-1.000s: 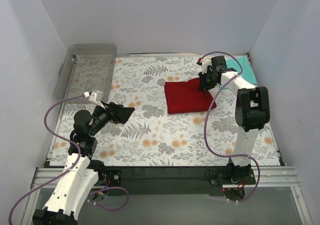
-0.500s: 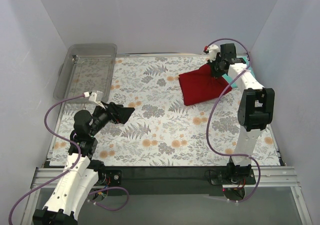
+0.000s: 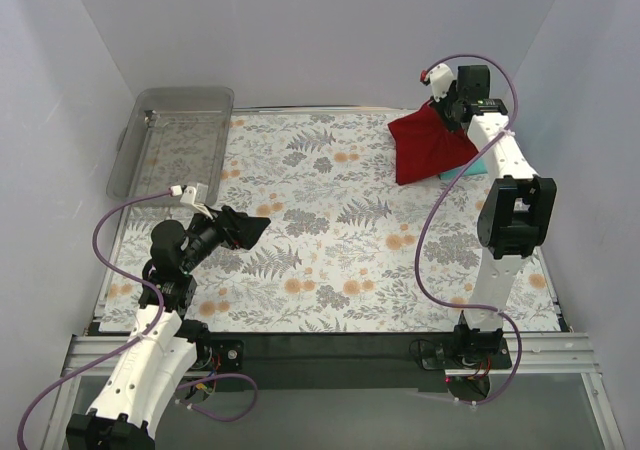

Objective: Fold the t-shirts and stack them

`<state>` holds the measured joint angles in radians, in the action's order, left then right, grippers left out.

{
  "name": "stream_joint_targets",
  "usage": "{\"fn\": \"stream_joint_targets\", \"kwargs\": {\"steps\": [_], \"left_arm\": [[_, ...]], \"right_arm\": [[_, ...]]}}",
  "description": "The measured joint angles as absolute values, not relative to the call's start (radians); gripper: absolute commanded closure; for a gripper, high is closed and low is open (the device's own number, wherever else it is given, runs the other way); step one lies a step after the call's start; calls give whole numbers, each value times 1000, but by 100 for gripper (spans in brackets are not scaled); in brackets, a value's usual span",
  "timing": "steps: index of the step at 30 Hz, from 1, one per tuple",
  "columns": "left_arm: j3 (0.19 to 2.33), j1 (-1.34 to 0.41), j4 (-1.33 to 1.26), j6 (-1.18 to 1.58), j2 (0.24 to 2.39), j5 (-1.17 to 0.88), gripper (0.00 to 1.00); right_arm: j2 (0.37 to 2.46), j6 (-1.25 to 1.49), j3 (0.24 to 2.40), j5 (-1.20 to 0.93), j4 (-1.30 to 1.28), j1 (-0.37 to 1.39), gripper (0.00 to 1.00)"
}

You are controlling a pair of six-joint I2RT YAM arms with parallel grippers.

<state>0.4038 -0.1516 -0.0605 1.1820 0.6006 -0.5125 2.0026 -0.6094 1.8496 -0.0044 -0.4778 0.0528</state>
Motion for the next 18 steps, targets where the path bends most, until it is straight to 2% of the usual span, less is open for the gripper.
{"fn": "stream_joint_targets", "kwargs": {"steps": [18], "left_arm": [[404,-151,-60,1172,607,-513,17]], "right_arm": [[2103,-747,1992,12,-539,-16,99]]}}
